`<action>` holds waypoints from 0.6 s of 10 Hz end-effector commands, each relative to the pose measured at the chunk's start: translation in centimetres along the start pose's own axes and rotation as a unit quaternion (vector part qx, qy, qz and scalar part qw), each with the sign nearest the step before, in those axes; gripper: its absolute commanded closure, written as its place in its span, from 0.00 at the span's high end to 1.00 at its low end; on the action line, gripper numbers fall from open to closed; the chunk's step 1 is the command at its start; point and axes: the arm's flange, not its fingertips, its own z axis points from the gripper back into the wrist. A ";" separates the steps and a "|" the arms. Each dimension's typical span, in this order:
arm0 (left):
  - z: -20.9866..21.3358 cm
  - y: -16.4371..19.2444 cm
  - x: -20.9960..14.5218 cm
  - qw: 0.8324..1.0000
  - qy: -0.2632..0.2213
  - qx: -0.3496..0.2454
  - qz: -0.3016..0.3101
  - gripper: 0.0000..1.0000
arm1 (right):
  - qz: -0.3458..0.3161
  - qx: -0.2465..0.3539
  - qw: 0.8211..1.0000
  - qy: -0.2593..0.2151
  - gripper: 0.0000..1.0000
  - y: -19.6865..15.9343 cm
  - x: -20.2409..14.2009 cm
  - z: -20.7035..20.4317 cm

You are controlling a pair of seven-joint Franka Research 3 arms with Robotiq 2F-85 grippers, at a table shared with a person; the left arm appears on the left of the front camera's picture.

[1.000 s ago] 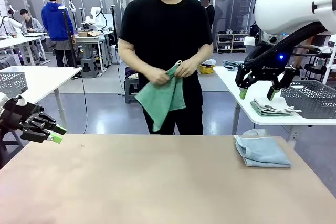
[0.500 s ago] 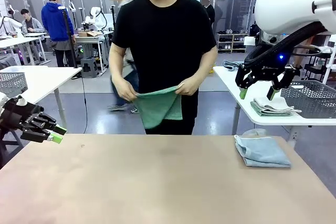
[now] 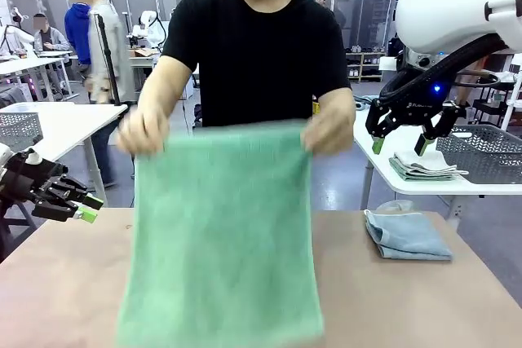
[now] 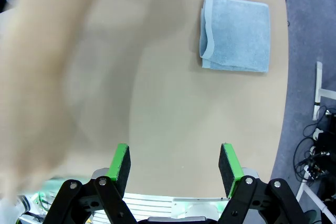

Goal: Fold the towels and place them in the basket.
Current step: When a person lays out a Towel with hook on the table, fold it in half twice.

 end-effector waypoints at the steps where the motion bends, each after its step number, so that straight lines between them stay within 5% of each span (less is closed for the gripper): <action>1: 0.2 -0.1 0.1 1.000 -0.002 0.002 -0.003 0.52 | -0.011 0.003 1.000 -0.004 0.85 0.2 0.1 -0.1; 6: 0.2 -0.1 0.1 1.000 -0.002 0.002 -0.003 0.52 | -0.011 0.003 1.000 -0.004 0.85 0.2 0.1 -0.1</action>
